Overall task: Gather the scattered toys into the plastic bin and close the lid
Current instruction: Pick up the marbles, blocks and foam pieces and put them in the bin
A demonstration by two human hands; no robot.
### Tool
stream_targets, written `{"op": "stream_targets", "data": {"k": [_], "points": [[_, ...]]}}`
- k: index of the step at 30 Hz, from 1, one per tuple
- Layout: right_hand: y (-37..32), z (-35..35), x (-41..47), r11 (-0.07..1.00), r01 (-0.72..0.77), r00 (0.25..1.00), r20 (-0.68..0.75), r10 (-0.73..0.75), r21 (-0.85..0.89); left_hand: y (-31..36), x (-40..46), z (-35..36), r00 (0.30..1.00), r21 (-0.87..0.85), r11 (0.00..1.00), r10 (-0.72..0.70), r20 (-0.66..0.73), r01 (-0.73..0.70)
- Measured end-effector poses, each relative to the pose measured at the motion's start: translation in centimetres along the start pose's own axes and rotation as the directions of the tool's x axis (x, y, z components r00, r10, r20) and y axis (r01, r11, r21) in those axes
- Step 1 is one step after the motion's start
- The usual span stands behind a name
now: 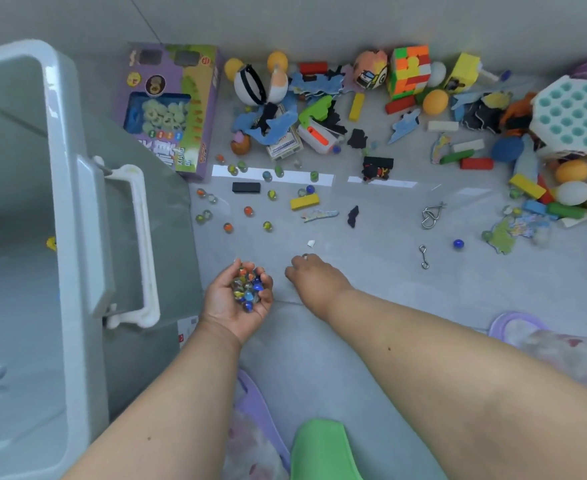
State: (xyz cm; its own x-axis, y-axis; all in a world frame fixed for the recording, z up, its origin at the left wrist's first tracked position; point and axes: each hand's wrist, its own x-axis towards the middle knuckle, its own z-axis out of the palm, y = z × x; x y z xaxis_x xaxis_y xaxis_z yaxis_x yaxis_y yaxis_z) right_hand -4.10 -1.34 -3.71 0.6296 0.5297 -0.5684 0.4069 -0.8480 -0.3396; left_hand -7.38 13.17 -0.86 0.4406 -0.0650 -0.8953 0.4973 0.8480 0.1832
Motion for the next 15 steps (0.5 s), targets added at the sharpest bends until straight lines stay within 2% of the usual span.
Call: {"op": "stream_targets", "data": {"k": [3, 5, 7, 9, 11, 13, 15], "points": [[1.0, -0.5, 0.0, 0.993, -0.069, 0.995, -0.070, 0.076, 0.099, 0.0, 0.7, 0.3, 1.000, -0.011, 1.000, 0.012, -0.021, -0.012], [1.5, -0.6, 0.2, 0.995, -0.088, 0.975, -0.202, 0.095, 0.043, 0.0, 0.9, 0.5, 1.000, -0.019, 1.000, 0.015, -0.017, -0.015], [2.3, -1.1, 1.1, 0.986, -0.165, 0.952, -0.259, 0.163, 0.016, -0.2, 1.0, 0.9, 1.000, -0.023, 1.000, 0.012, -0.015, -0.012], [3.8, -1.7, 1.9, 0.969, -0.237, 0.947, -0.206, 0.245, 0.065, -0.2, 1.0, 1.3, 1.000, -0.026, 1.000, 0.006, -0.020, -0.006], [5.4, -1.9, 2.1, 0.954, -0.234, 0.958, -0.122, 0.259, 0.189, -0.3, 1.0, 1.7, 1.000, -0.029, 1.000, -0.011, -0.023, 0.011], [6.5, -1.6, 1.6, 0.945, -0.183, 0.969, -0.113, 0.220, 0.270, -0.4, 1.1, 2.3, 0.999, -0.029, 0.999, -0.032, -0.029, 0.031], [6.7, -1.7, 0.7, 0.897, -0.164, 0.954, -0.164, 0.250, 0.410, -0.8, 1.3, 3.1, 0.998, -0.030, 0.998, -0.049, -0.043, 0.048]]}}
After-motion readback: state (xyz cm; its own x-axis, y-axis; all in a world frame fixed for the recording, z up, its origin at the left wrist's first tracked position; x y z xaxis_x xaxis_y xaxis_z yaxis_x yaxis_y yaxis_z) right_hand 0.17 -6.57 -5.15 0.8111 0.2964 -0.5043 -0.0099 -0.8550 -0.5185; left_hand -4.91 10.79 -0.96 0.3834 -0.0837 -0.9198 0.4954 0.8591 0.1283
